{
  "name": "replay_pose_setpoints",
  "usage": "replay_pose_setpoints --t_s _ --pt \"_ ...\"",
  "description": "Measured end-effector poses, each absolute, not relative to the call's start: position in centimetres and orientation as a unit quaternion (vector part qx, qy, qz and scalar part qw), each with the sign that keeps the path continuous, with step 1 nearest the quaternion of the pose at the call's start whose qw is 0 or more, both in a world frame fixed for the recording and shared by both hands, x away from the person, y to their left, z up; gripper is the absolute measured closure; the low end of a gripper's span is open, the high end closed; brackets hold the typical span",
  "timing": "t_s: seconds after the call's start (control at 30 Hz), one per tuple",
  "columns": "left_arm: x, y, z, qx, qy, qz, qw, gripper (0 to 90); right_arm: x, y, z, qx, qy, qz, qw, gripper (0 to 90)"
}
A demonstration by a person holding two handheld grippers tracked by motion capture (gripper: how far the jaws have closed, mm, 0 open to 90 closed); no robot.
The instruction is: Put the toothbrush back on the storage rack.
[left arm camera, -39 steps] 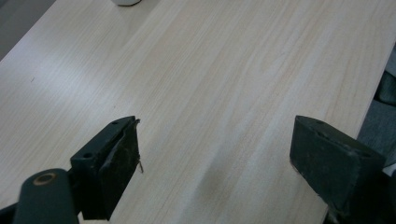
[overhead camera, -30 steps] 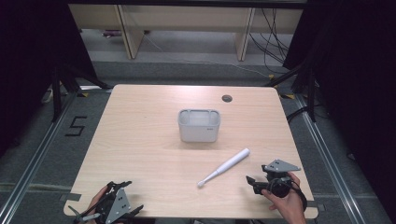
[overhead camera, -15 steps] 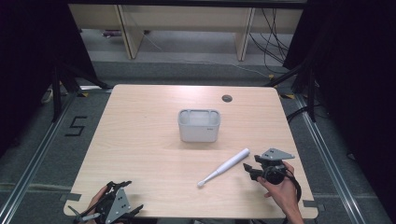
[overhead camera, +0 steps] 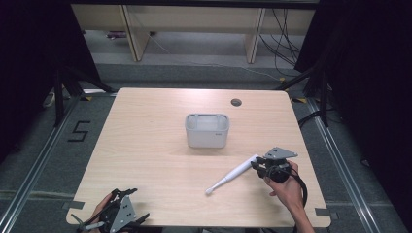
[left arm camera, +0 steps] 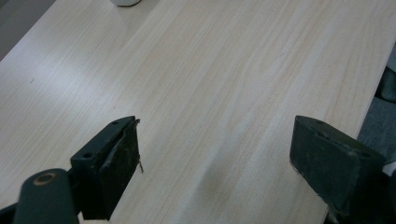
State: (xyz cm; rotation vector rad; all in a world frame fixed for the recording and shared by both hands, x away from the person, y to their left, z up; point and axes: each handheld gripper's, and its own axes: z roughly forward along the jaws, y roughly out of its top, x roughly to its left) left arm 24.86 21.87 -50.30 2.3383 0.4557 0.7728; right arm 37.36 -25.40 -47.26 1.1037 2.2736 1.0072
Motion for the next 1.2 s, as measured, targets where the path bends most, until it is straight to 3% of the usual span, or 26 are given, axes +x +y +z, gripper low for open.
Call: replay_pose_setpoints --t_s 0.3,1.2 --pt "24.8 21.8 -50.4 0.884 0.173 0.295 0.318 15.4 40.1 -23.6 -47.4 0.376 0.828 0.359 0.210 89.6" --pt "24.8 21.8 -50.5 0.884 0.172 0.295 0.319 15.4 42.5 -22.3 -48.7 0.378 0.847 0.323 0.187 90.0"
